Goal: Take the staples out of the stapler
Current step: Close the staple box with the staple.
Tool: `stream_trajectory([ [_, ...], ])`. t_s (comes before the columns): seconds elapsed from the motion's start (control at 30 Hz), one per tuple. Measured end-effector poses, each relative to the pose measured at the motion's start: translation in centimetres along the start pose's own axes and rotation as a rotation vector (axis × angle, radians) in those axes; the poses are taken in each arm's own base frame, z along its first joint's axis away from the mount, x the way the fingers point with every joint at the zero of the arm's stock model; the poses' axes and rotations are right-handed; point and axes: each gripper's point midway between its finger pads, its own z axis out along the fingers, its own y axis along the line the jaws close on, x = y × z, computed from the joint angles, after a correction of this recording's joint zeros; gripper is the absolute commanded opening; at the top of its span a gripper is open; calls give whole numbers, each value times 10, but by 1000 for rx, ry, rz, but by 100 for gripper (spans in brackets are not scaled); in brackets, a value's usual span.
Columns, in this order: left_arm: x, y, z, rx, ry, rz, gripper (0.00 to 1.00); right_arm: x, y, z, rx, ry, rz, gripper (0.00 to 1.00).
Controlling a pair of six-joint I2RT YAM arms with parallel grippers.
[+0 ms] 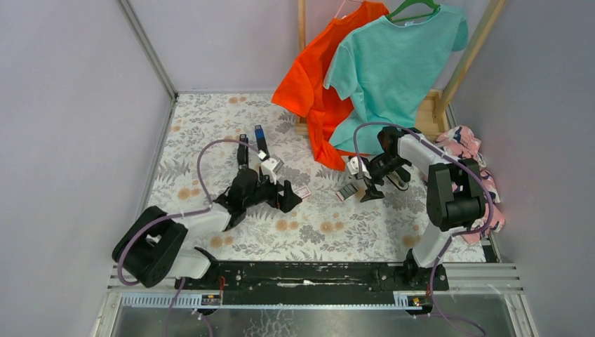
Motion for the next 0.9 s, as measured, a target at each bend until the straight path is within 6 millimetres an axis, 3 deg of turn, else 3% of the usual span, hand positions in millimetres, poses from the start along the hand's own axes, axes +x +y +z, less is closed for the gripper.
stream_trajectory([
  [0.13, -16, -8, -5, 51, -139, 94, 100, 9, -9, 3, 4, 38, -37, 100],
  [0.27, -20, -9, -2, 80, -205, 193, 96, 16, -16, 11, -2, 69, -59, 97],
  [0.43, 10, -13, -4, 129, -199, 343, 87, 26, -21, 22, -22, 91, -55, 95],
  [0.57, 19, -13, 6, 173, -175, 427, 81, 28, -24, 24, -19, 91, -52, 94],
  [0.7, 20, -9, 19, 193, -153, 459, 78, 27, -26, 23, -14, 91, -54, 94],
  [0.9, 16, 8, 22, 178, -150, 447, 75, 26, -26, 23, -14, 87, -54, 94],
])
